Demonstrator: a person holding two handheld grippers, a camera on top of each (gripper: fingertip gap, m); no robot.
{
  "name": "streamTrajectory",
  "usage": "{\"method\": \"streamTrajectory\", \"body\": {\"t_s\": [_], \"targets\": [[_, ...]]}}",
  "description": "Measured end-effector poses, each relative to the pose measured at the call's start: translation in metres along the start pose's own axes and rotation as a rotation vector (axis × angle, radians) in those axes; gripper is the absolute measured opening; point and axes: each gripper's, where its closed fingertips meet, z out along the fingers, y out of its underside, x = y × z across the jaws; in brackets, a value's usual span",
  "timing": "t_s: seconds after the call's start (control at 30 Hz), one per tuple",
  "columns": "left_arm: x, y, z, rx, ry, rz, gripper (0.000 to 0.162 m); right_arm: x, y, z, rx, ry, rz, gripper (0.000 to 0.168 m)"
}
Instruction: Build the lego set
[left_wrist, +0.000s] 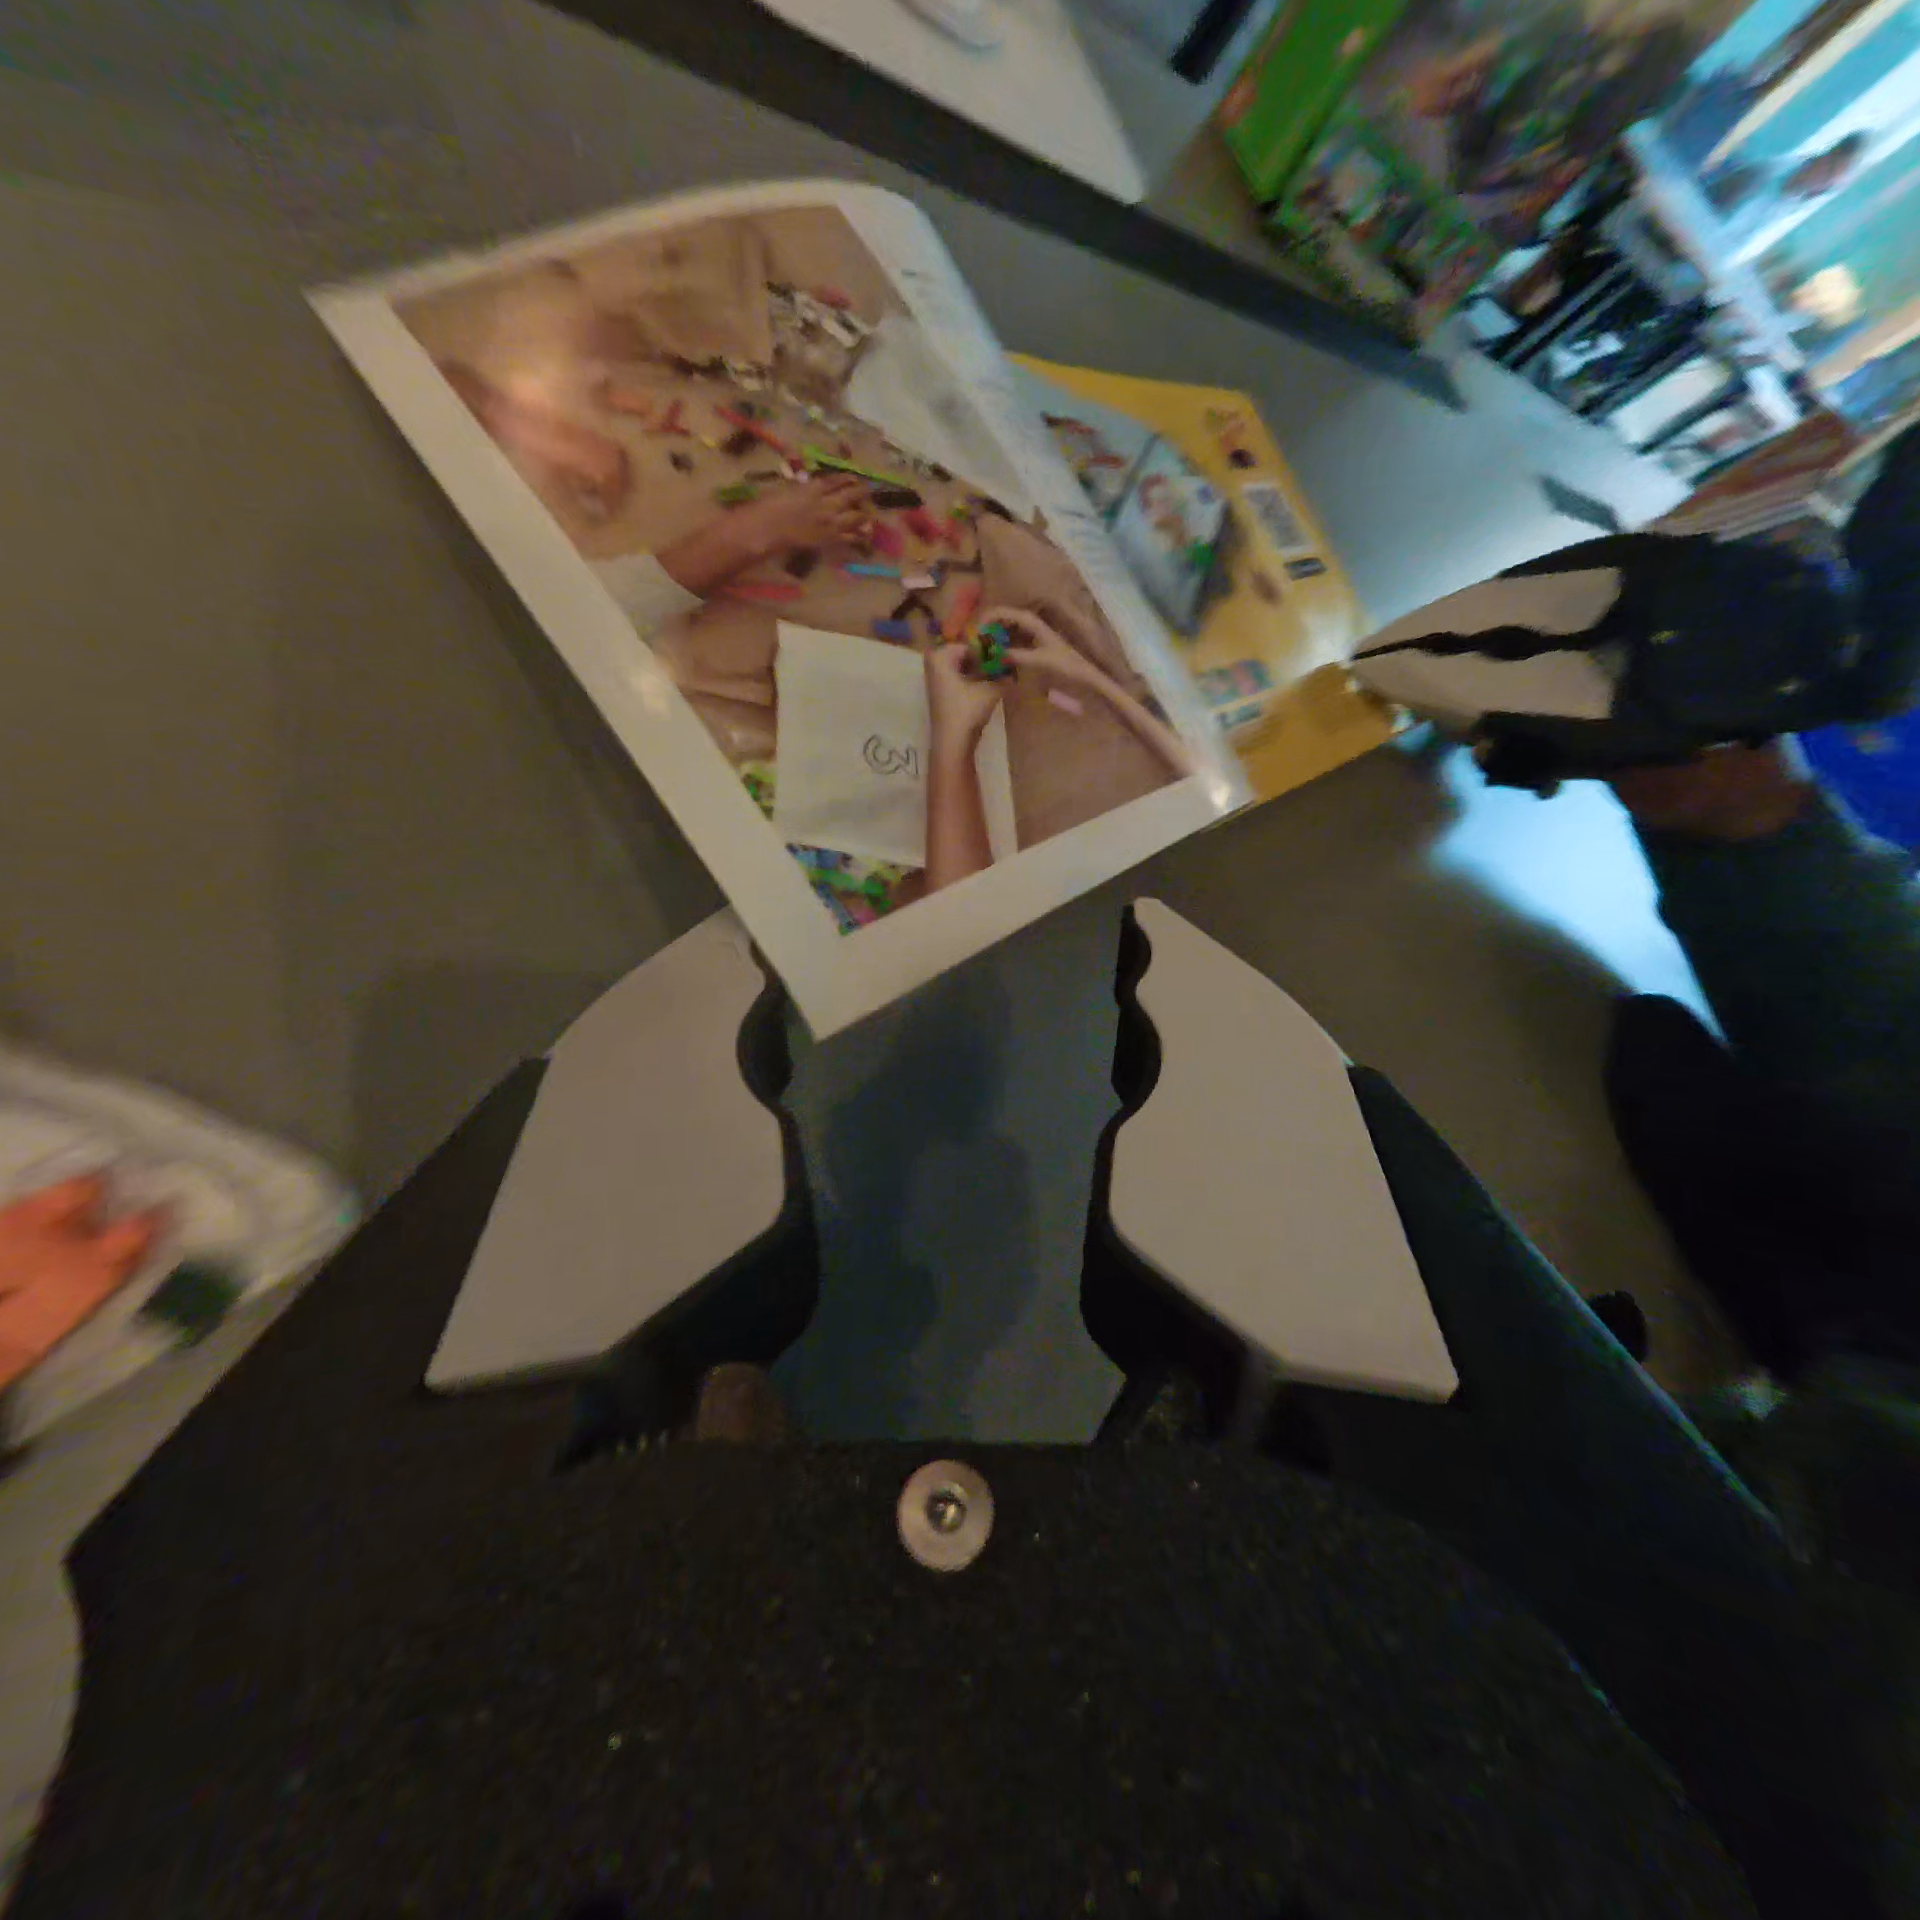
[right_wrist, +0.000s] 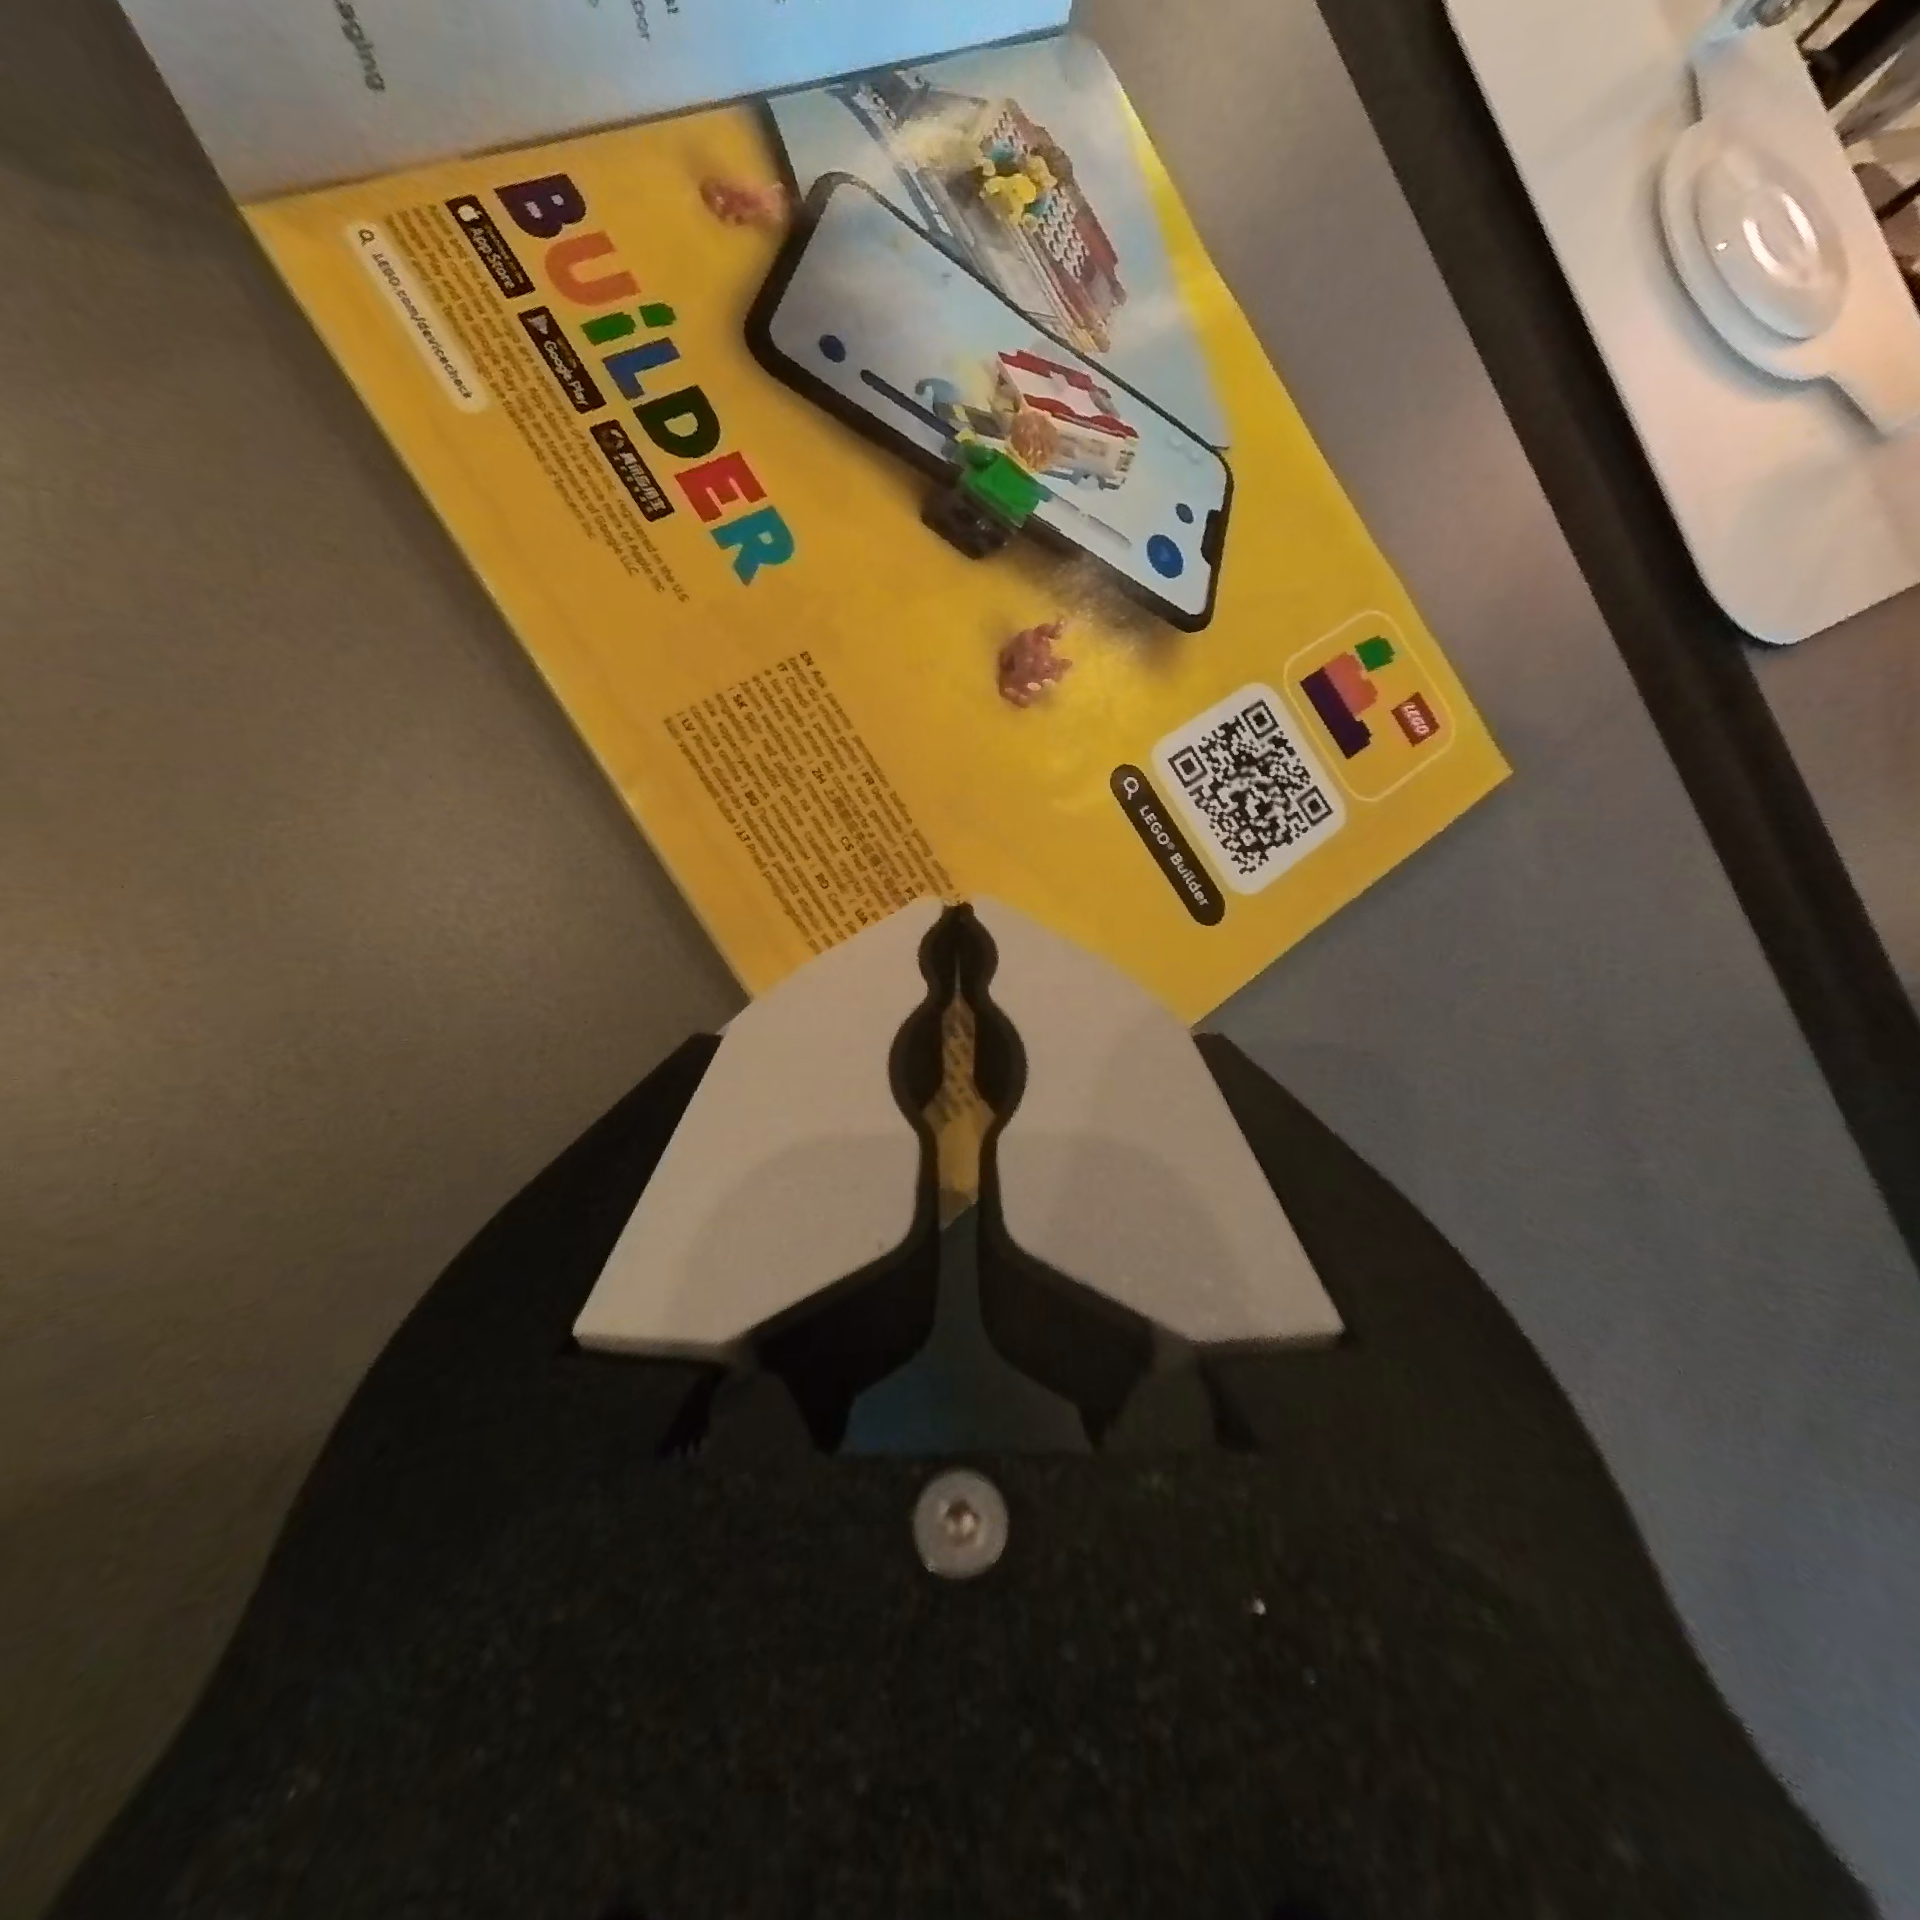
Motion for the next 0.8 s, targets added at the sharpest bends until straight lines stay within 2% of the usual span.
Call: {"method": "streamTrajectory", "body": {"t_s": [0.1,0.23,0.3,0.4,0.5,0.67,0.8], "targets": [[-0.013,0.001,-0.018,0.016,-0.078,0.014,0.059,0.0,0.0,0.0,-0.001,0.012,0.004,0.0],[-0.03,-0.01,-0.044,0.006,-0.33,0.196,0.056,0.001,0.001,-0.001,-0.02,0.016,0.022,0.0],[-0.023,-0.026,-0.049,0.037,-0.398,0.297,0.047,0.002,0.003,-0.002,-0.034,0.023,0.033,0.0],[0.011,-0.045,-0.024,0.081,-0.315,0.398,0.027,0.003,0.005,-0.003,-0.055,0.043,0.067,0.0],[0.033,-0.049,0.018,0.038,-0.293,0.533,0.005,0.005,0.01,-0.007,-0.083,0.079,0.105,0.0],[0.082,-0.025,0.082,-0.069,-0.077,0.571,0.0,0.011,0.021,-0.014,-0.136,0.166,0.174,0.0],[0.055,0.007,0.109,-0.234,-0.188,0.655,0.0,0.015,0.031,-0.022,-0.162,0.233,0.224,0.0]]}}
